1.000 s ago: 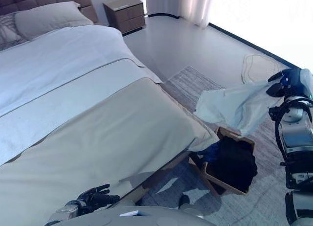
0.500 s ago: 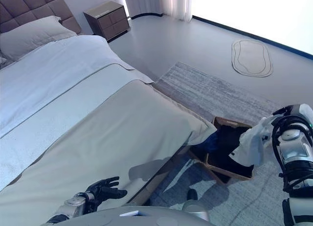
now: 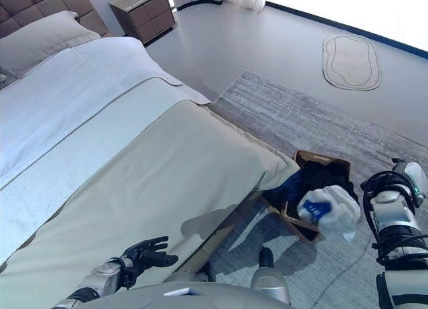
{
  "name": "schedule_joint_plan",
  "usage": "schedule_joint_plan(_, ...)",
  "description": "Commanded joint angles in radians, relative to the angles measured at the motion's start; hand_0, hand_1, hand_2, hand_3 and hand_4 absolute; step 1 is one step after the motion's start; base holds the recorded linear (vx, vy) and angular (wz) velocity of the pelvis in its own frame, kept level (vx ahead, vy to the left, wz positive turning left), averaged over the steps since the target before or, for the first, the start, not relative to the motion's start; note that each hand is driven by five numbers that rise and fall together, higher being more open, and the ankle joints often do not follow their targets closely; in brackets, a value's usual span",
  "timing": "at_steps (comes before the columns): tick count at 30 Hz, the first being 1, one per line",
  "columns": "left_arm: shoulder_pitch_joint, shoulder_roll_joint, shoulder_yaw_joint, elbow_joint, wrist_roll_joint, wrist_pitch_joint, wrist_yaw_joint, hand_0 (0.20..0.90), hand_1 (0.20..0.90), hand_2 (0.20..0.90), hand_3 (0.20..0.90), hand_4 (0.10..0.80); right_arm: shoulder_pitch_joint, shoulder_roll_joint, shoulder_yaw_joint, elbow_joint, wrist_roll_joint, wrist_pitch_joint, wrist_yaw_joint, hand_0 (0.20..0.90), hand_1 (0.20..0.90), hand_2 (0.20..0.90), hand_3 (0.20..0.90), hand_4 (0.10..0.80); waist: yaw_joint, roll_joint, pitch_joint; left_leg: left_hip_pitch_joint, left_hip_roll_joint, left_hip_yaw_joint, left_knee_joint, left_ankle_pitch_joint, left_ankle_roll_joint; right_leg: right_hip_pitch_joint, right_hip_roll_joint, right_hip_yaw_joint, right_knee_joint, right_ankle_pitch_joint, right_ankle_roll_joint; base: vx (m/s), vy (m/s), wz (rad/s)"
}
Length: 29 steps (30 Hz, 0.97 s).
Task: Pick up the clothes from the bed and place them into the basket
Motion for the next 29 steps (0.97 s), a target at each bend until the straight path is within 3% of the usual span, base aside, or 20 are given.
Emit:
schedule_joint_plan(1,-0.035,0.027,-0.046,0.002,-0.006,-0.029,0.001,0.900,0.900,0.900,0.900,0.800,-0.032,-0.041,-0.083,-0.115,-0.023,-0.180,-0.207,0.900,0.900,0.900,0.900,0.800,0.026,-0.045,-0.016,0.030,-0.038,-0.040,0.039,-0.151,0.014,-0.020,0.015,-0.056,0.014,-0.028,-0.008,0.043,0.061,0.00)
schedule_joint_plan(4,-0.025,0.012,-0.047,0.004,-0.009,-0.038,0.002,0.900,0.900,0.900,0.900,0.800,-0.010,-0.015,-0.122,-0.216,-0.041,-0.262,-0.278,0.900,0.900,0.900,0.900,0.800,0.022,-0.040,-0.018,0.033,-0.042,-0.040,0.037,-0.154,0.015,-0.020,0.012,-0.056,0.015,-0.029,-0.004,0.026,0.075,0.00)
schedule_joint_plan(7,-0.025,-0.001,-0.045,0.007,-0.013,-0.040,0.003,0.900,0.900,0.900,0.900,0.800,0.016,0.014,-0.133,-0.230,0.009,-0.301,-0.216,0.900,0.900,0.900,0.900,0.800,0.021,-0.039,-0.022,0.035,-0.046,-0.038,0.032,-0.155,0.014,-0.022,0.007,-0.062,0.015,-0.030,0.000,0.007,0.081,-0.03)
schedule_joint_plan(10,-0.014,-0.010,-0.043,0.010,0.007,-0.050,0.003,0.900,0.900,0.900,0.900,0.800,0.070,0.073,-0.132,-0.188,0.253,-0.336,0.071,0.900,0.900,0.900,0.900,0.800,0.018,-0.047,-0.024,0.047,-0.047,-0.034,0.021,-0.156,0.010,-0.010,0.005,-0.075,0.015,-0.037,0.000,0.000,0.084,0.02)
schedule_joint_plan(11,-0.006,-0.013,-0.041,0.013,0.036,-0.060,0.006,0.900,0.900,0.900,0.900,0.800,0.104,0.112,-0.128,-0.179,0.349,-0.350,0.240,0.900,0.900,0.900,0.900,0.800,0.015,-0.052,-0.025,0.052,-0.046,-0.031,0.017,-0.156,0.009,-0.006,0.004,-0.082,0.015,-0.040,0.000,-0.014,0.068,0.03)
schedule_joint_plan(13,-0.003,-0.006,-0.039,0.018,0.084,-0.077,0.000,0.900,0.900,0.900,0.900,0.800,0.186,0.192,-0.093,-0.159,0.379,-0.349,0.448,0.900,0.900,0.900,0.900,0.800,0.007,-0.063,-0.026,0.055,-0.046,-0.028,0.018,-0.153,0.008,-0.002,0.004,-0.090,0.022,-0.043,-0.003,-0.020,0.068,0.04)
schedule_joint_plan(17,-0.025,0.003,-0.038,0.035,0.106,-0.067,-0.009,0.900,0.900,0.900,0.900,0.800,0.280,0.274,-0.016,0.020,0.335,-0.385,0.626,0.900,0.900,0.900,0.900,0.800,0.003,-0.076,-0.033,0.072,-0.046,-0.032,0.014,-0.151,0.017,0.016,0.008,-0.104,0.041,-0.056,-0.008,0.002,0.045,0.04)
schedule_joint_plan(19,-0.039,0.001,-0.026,0.074,0.094,-0.059,-0.011,0.900,0.900,0.900,0.900,0.800,0.295,0.321,0.011,0.193,0.289,-0.437,0.635,0.900,0.900,0.900,0.900,0.800,0.010,-0.081,-0.044,0.084,-0.048,-0.042,0.007,-0.153,0.023,0.032,0.014,-0.109,0.044,-0.064,-0.010,0.026,0.043,0.15)
schedule_joint_plan(22,-0.036,-0.005,-0.008,0.130,0.080,-0.071,-0.014,0.900,0.900,0.900,0.900,0.800,0.292,0.374,0.015,0.314,0.343,-0.439,0.603,0.900,0.900,0.900,0.900,0.800,0.021,-0.083,-0.059,0.089,-0.052,-0.055,0.002,-0.150,0.025,0.042,0.018,-0.114,0.047,-0.067,-0.012,0.020,0.061,0.14)
schedule_joint_plan(29,-0.029,-0.034,0.049,0.178,0.020,-0.090,0.010,0.900,0.900,0.900,0.900,0.800,0.308,0.452,-0.005,0.466,0.276,-0.454,0.545,0.900,0.900,0.900,0.900,0.800,0.046,-0.075,-0.072,0.096,-0.068,-0.087,0.002,-0.155,0.040,0.056,0.014,-0.123,0.075,-0.087,-0.011,0.024,0.097,0.03)
